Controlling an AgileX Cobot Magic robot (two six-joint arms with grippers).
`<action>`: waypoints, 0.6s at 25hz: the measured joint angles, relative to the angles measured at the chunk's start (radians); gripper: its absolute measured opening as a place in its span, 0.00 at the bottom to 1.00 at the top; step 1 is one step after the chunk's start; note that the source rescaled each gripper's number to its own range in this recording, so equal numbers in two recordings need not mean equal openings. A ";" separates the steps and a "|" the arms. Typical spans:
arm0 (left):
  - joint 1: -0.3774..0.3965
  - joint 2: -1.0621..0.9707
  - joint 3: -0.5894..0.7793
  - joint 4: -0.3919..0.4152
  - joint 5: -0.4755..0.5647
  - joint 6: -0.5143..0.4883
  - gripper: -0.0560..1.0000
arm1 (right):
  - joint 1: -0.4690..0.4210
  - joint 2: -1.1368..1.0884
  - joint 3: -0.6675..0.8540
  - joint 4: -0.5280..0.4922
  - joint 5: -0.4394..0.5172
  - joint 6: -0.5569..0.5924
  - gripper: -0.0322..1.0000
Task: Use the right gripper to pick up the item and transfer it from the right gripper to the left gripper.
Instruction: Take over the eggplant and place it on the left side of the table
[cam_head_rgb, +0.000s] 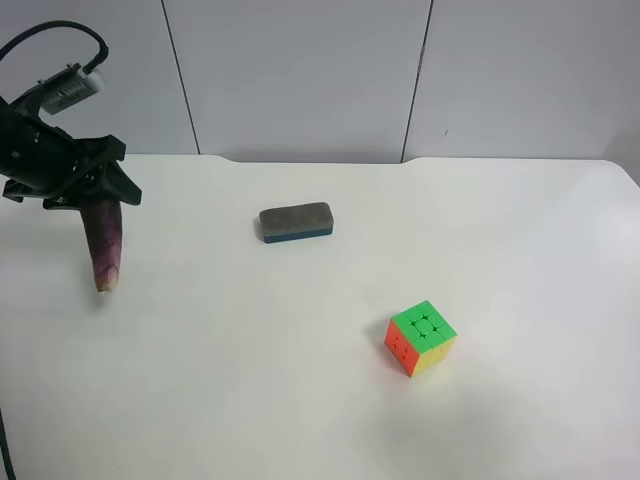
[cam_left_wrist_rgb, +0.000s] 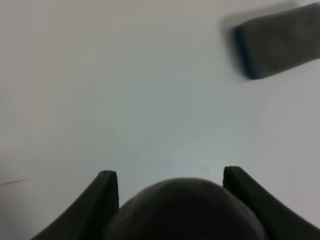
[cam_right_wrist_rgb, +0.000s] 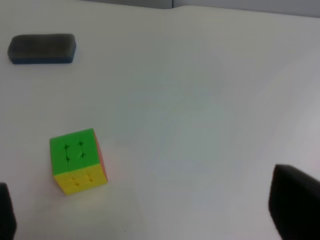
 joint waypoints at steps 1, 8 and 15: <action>0.000 0.007 0.000 0.034 -0.017 -0.028 0.06 | 0.000 0.000 0.000 0.000 0.000 0.000 1.00; 0.000 0.093 0.000 0.158 -0.108 -0.086 0.06 | 0.000 0.000 0.000 0.000 0.000 0.000 1.00; 0.000 0.161 0.000 0.162 -0.172 -0.078 0.06 | 0.000 0.000 0.000 0.000 0.000 0.000 1.00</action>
